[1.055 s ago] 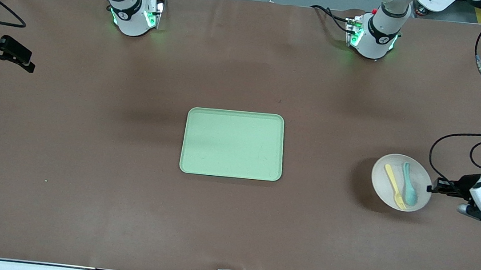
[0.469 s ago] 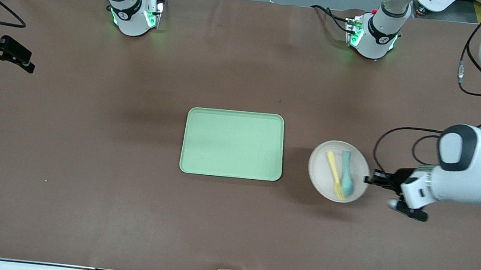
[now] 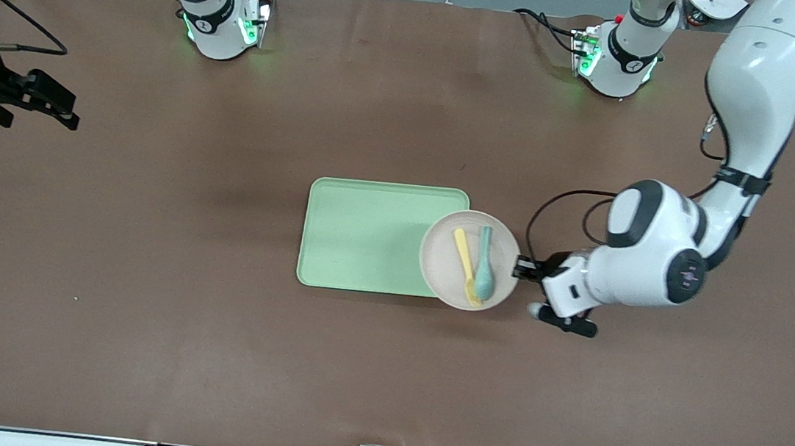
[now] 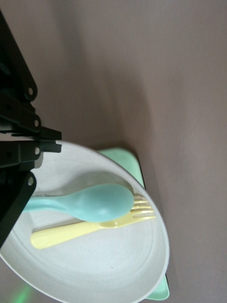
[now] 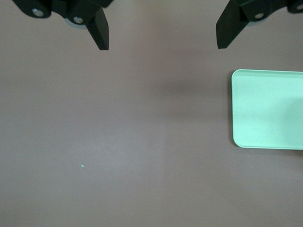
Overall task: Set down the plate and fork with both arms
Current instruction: 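Slide the plate with the left gripper onto the green tray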
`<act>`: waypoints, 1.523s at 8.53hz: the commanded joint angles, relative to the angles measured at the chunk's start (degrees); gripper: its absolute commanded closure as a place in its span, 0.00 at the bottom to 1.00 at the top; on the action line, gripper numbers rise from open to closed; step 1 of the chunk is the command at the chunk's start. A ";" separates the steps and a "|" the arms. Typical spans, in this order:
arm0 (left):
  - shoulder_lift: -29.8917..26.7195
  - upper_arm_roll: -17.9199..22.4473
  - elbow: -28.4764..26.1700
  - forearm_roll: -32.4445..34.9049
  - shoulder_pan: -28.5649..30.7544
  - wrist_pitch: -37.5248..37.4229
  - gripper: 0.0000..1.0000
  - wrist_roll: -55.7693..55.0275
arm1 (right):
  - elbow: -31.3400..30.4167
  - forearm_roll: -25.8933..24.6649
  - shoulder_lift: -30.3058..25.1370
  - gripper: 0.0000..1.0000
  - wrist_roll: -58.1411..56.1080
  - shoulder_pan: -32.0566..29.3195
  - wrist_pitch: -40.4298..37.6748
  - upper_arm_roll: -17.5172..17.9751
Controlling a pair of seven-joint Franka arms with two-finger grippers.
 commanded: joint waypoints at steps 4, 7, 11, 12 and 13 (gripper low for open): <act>5.61 0.97 -1.37 7.45 -9.14 10.29 1.00 -9.01 | -2.80 2.57 3.87 0.00 5.68 6.39 6.39 -0.06; 7.91 1.32 -2.68 13.01 -10.64 12.32 1.00 -12.37 | -3.96 4.07 5.27 0.01 12.52 10.94 10.18 -0.15; 8.62 1.41 -3.12 15.03 -11.87 13.12 1.00 -12.64 | -9.39 4.07 6.95 0.01 22.04 20.17 19.39 -0.15; 8.79 1.41 -3.12 15.03 -12.05 13.64 0.98 -12.64 | -11.85 4.07 7.03 0.01 23.44 22.81 22.29 -0.15; 9.23 1.41 -3.04 15.03 -12.05 13.82 0.94 -12.64 | -13.70 4.07 7.29 0.01 26.15 24.92 26.15 -0.15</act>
